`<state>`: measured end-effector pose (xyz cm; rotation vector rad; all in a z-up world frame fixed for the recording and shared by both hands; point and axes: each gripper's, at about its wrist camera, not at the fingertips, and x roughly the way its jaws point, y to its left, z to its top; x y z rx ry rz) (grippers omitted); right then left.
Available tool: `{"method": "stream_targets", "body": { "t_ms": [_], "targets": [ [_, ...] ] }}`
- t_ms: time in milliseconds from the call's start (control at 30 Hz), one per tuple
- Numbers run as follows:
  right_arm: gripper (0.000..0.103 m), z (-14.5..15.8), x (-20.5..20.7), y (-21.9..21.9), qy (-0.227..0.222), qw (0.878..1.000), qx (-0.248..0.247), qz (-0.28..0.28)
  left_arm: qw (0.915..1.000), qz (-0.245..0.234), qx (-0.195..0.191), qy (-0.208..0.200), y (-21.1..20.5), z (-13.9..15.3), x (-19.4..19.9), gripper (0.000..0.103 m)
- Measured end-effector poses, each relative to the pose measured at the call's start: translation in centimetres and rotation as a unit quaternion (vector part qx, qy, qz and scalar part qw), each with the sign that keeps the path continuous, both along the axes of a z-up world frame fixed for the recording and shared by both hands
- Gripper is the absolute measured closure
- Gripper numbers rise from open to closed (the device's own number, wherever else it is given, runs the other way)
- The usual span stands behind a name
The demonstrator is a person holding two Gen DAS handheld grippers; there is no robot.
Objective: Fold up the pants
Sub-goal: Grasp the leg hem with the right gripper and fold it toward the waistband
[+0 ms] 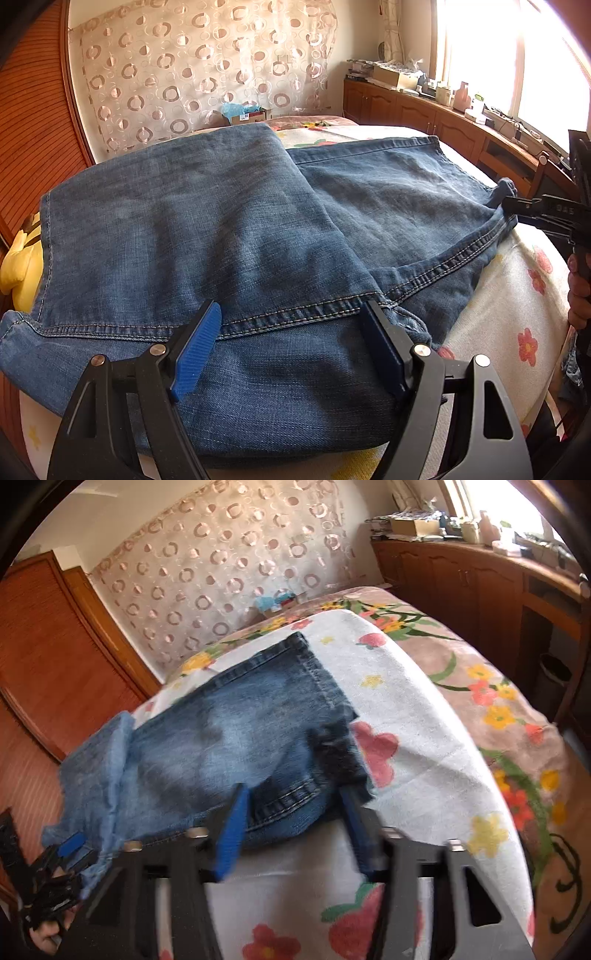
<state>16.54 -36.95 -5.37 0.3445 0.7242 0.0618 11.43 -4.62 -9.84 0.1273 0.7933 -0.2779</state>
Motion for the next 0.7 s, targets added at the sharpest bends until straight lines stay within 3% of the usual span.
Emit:
{"method": "stream_targets", "body": {
  "t_ms": [67, 100, 300, 467, 700],
  "targets": [
    [0.087, 0.1, 0.2, 0.2, -0.002, 1.000, -0.001, 0.009, 1.0000, 0.000, -0.003, 0.000, 0.0, 0.0, 0.0, 0.025],
    [0.091, 0.1, 0.4, 0.4, -0.001, 1.000, -0.003, 0.016, 1.0000, 0.000, -0.004, 0.000, 0.0, 0.1, 0.0, 0.025],
    [0.094, 1.7, 0.4, 1.5, -0.032, 0.999, -0.008, 0.038, 0.9996, 0.002, -0.027, -0.004, 0.8, 0.6, -0.3, 0.025],
    [0.094, 5.0, 0.9, 4.2, -0.075, 0.994, -0.018, 0.079, 0.9990, 0.019, -0.032, -0.026, 2.8, 2.7, -1.0, 0.025],
    [0.095, 10.8, 2.3, 14.1, -0.152, 0.969, -0.073, 0.183, 0.9952, 0.058, -0.032, -0.073, 6.9, 6.5, -2.7, 0.025]
  ]
}}
